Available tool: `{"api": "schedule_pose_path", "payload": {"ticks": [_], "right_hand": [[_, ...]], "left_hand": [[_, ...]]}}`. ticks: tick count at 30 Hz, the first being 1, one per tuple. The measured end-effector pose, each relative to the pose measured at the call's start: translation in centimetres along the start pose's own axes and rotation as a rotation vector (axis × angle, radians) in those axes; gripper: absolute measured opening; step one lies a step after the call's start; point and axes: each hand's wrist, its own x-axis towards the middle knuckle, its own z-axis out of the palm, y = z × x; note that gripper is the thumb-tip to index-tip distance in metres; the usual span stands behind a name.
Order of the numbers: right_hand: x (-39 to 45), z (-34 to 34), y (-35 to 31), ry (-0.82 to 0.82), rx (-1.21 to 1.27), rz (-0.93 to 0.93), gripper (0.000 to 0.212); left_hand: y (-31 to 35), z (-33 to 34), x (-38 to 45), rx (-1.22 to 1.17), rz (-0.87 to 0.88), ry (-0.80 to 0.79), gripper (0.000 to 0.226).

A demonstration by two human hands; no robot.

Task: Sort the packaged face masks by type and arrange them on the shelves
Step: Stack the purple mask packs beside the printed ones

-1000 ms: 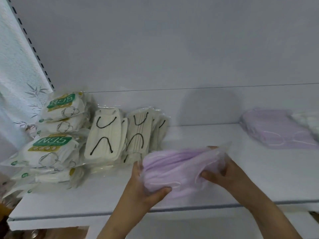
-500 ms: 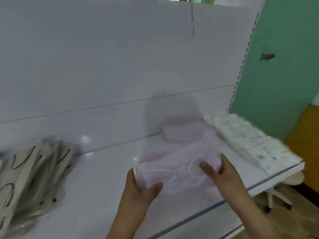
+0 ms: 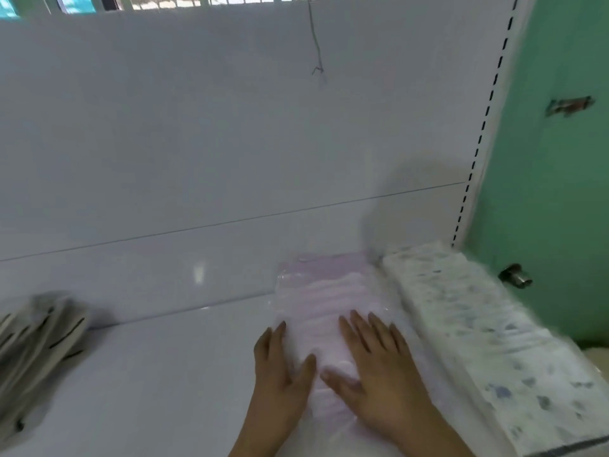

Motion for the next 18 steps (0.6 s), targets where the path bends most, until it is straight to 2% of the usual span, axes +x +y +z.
{"api": "schedule_pose_path", "payload": {"ticks": [2, 5, 8, 10, 13, 16, 18], "right_hand": [[-0.8, -0.1, 0.2, 0.029, 0.021, 0.031, 0.084], [-1.4, -0.6, 0.4, 0.095, 0.014, 0.041, 0.08], [-1.1, -1.6, 1.0, 0.146, -0.016, 0.012, 0.075], [-1.1, -1.5, 1.5, 0.139, -0.066, -0.064, 0.075], [-1.7, -0.8, 2.3, 0.087, -0.104, -0.038, 0.083], [-2.8, -0.3, 2.6, 0.077, -0.058, 0.092, 0.092], [-3.4, -0.4, 2.3, 0.079, -0.037, 0.173, 0.094]], "left_hand": [[0.0, 0.2, 0.4, 0.057, 0.001, -0.011, 0.082], [0.3, 0.3, 1.0, 0.285, 0.037, 0.041, 0.091], [0.7, -0.2, 2.4, 0.505, 0.108, 0.152, 0.086], [0.8, -0.1, 4.1, 0.594, 0.193, 0.099, 0.08], [0.7, 1.3, 5.2, 0.622, 0.146, -0.089, 0.061], [0.1, 2.3, 4.9, 0.522, 0.125, -0.091, 0.072], [0.7, 2.3, 4.4, 0.417, 0.082, -0.107, 0.065]]}}
